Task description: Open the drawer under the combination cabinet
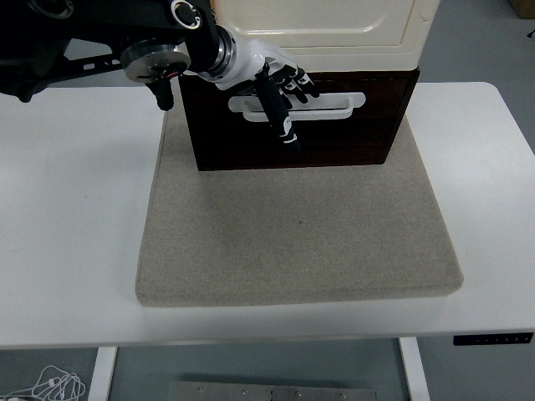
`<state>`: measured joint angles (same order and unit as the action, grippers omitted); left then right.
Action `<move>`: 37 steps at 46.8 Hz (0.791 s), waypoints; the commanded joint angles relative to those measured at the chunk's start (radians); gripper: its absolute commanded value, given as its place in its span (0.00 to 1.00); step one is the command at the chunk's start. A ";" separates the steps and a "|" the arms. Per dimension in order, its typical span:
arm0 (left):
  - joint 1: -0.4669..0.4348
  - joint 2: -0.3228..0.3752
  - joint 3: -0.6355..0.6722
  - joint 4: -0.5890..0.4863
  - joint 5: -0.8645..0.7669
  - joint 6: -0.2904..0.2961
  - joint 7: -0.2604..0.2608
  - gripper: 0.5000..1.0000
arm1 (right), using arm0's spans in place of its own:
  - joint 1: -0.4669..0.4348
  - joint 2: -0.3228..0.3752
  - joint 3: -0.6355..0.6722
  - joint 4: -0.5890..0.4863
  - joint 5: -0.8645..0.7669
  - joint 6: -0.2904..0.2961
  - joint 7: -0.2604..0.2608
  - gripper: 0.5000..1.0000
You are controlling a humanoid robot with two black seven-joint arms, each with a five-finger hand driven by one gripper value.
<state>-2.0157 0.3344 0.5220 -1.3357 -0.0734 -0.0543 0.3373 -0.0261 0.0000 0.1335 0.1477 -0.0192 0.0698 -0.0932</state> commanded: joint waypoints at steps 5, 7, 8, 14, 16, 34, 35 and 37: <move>0.009 -0.001 0.000 0.010 0.001 -0.001 0.000 1.00 | 0.000 0.000 0.000 0.000 -0.001 -0.001 0.000 0.86; 0.012 -0.001 0.000 0.012 0.001 -0.001 0.000 1.00 | 0.000 0.000 0.000 0.000 0.001 -0.001 0.000 0.85; 0.012 -0.001 0.000 0.010 0.001 -0.001 0.000 1.00 | 0.000 0.000 0.000 0.001 0.001 0.001 0.000 0.85; 0.014 -0.001 -0.002 0.012 0.009 -0.001 0.000 1.00 | 0.000 0.000 0.000 0.000 -0.001 -0.001 0.000 0.85; 0.014 -0.001 -0.002 0.010 0.009 0.001 0.000 1.00 | 0.000 0.000 0.000 0.000 0.001 0.001 0.001 0.86; 0.026 -0.018 -0.004 0.021 0.017 -0.001 0.000 1.00 | 0.000 0.000 0.000 0.000 -0.001 0.001 0.000 0.85; 0.026 -0.018 -0.004 0.021 0.017 -0.001 0.000 1.00 | 0.000 0.000 0.000 0.000 -0.001 0.001 0.000 0.85; 0.028 -0.018 -0.004 0.023 0.017 -0.001 0.000 1.00 | 0.000 0.000 0.000 0.000 -0.001 -0.001 0.000 0.85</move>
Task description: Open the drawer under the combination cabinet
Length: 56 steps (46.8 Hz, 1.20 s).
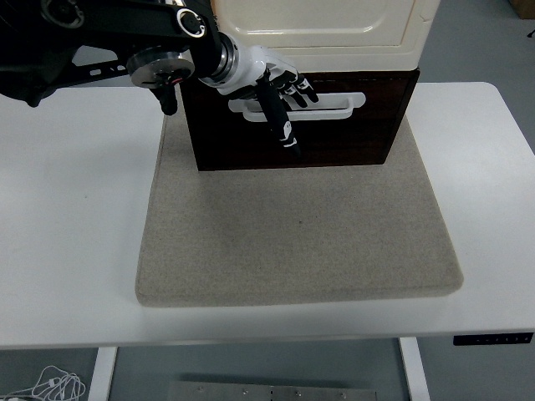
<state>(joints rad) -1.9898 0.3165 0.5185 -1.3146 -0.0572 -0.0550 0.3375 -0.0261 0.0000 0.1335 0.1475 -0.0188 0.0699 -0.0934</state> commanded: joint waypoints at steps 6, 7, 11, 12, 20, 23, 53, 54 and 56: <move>0.005 -0.007 0.000 0.002 0.000 0.000 0.000 1.00 | 0.000 0.000 0.000 0.000 -0.001 -0.001 0.001 0.85; 0.006 -0.007 0.000 0.002 0.000 0.000 0.000 1.00 | 0.000 0.000 0.000 0.000 -0.001 -0.001 0.000 0.85; 0.009 -0.007 0.000 0.002 0.002 0.000 0.000 1.00 | 0.000 0.000 0.000 0.000 -0.001 0.001 0.000 0.85; 0.009 -0.007 -0.001 0.002 0.004 0.000 0.000 1.00 | 0.000 0.000 0.000 0.001 0.000 -0.001 0.000 0.85; 0.012 -0.008 -0.002 0.002 0.011 -0.002 0.000 1.00 | 0.000 0.000 0.000 0.000 -0.001 -0.001 0.000 0.85; 0.012 -0.008 -0.002 0.002 0.014 -0.005 0.000 1.00 | 0.000 0.000 0.000 0.000 0.000 -0.001 0.000 0.85; -0.001 -0.013 -0.008 0.000 0.020 -0.077 -0.005 1.00 | 0.000 0.000 0.000 0.000 -0.001 -0.001 0.001 0.85; -0.001 -0.013 -0.008 0.000 0.020 -0.081 -0.005 1.00 | 0.000 0.000 0.000 0.000 -0.001 -0.001 0.000 0.85; -0.001 -0.013 -0.008 0.000 0.020 -0.089 -0.005 1.00 | 0.000 0.000 0.000 0.000 -0.001 0.001 0.000 0.85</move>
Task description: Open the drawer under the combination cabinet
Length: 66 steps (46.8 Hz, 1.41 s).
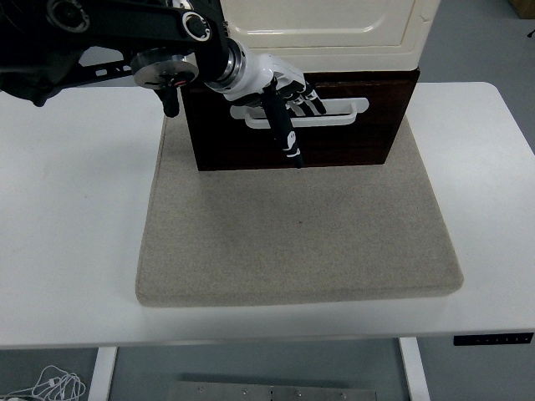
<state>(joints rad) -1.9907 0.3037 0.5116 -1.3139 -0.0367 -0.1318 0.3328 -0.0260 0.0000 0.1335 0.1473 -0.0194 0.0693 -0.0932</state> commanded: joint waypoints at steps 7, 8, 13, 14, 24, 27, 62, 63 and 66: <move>0.000 0.000 -0.025 -0.002 0.000 -0.031 0.000 1.00 | 0.000 0.000 0.000 0.000 -0.001 0.000 0.000 0.85; 0.000 0.000 -0.030 -0.002 0.000 -0.034 0.000 1.00 | 0.000 0.000 0.000 0.000 0.001 0.000 0.000 0.85; -0.002 0.000 -0.034 -0.005 0.000 -0.049 0.000 1.00 | 0.000 0.000 0.000 0.000 -0.001 0.000 0.000 0.85; -0.002 0.000 -0.034 -0.007 0.000 -0.049 0.000 1.00 | 0.000 0.000 0.000 0.000 -0.001 0.000 0.000 0.85; -0.011 0.000 -0.038 -0.010 0.000 -0.068 0.000 1.00 | 0.000 0.000 0.000 0.000 0.001 0.000 0.000 0.85; -0.011 0.000 -0.038 -0.011 0.001 -0.081 0.000 1.00 | 0.000 0.000 0.000 0.000 0.001 0.000 0.000 0.85; -0.016 0.005 -0.065 -0.019 0.000 -0.186 0.002 1.00 | 0.000 0.000 0.000 0.000 0.001 0.001 0.000 0.85; -0.017 0.006 -0.065 -0.019 0.000 -0.192 0.002 1.00 | 0.000 0.000 0.000 0.000 -0.001 0.001 0.000 0.85; -0.022 0.008 -0.071 -0.019 0.000 -0.207 0.002 1.00 | 0.000 0.000 0.000 0.000 0.001 0.001 0.000 0.85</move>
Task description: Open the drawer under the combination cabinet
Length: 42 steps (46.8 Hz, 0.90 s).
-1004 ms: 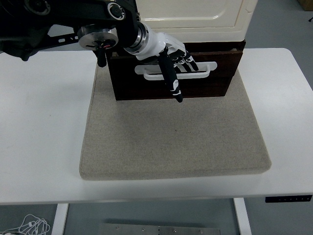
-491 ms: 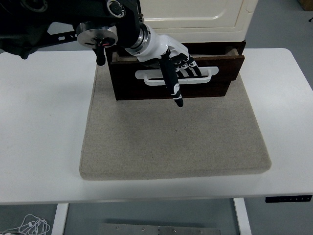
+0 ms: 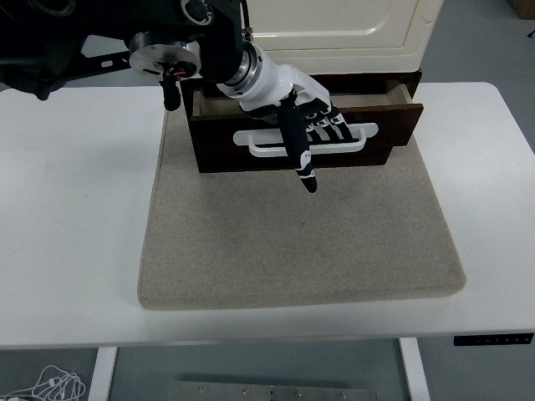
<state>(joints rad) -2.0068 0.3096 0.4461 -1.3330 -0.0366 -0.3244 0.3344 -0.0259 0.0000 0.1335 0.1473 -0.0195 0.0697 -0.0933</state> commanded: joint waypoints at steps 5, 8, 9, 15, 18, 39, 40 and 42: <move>-0.009 0.006 -0.014 0.000 0.000 -0.036 0.000 1.00 | 0.000 0.000 0.000 0.000 0.001 0.001 0.000 0.85; -0.012 0.008 -0.015 0.000 0.000 -0.053 0.000 1.00 | 0.000 0.000 0.000 0.000 0.001 -0.001 0.000 0.85; -0.015 0.008 -0.015 0.000 0.000 -0.059 0.000 1.00 | 0.000 0.000 0.000 0.000 0.000 0.001 0.000 0.85; -0.020 0.009 -0.017 0.000 0.000 -0.085 0.000 1.00 | 0.000 0.000 0.000 0.000 0.000 0.001 0.000 0.85; -0.021 0.011 -0.017 0.000 0.000 -0.096 0.000 1.00 | 0.000 0.000 0.000 0.000 0.000 -0.001 0.000 0.85; -0.043 0.046 -0.090 -0.029 -0.002 -0.166 -0.003 1.00 | 0.000 0.000 0.000 0.000 0.001 -0.001 0.000 0.85; -0.043 0.049 -0.101 -0.029 -0.002 -0.169 -0.003 1.00 | 0.000 0.000 0.000 0.000 0.000 -0.001 0.001 0.85; -0.043 0.055 -0.124 -0.028 -0.003 -0.173 -0.005 1.00 | 0.000 0.000 0.000 0.000 0.001 0.001 0.000 0.85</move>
<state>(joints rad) -2.0495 0.3564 0.3525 -1.3620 -0.0377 -0.4905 0.3326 -0.0261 0.0000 0.1335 0.1472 -0.0190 0.0702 -0.0929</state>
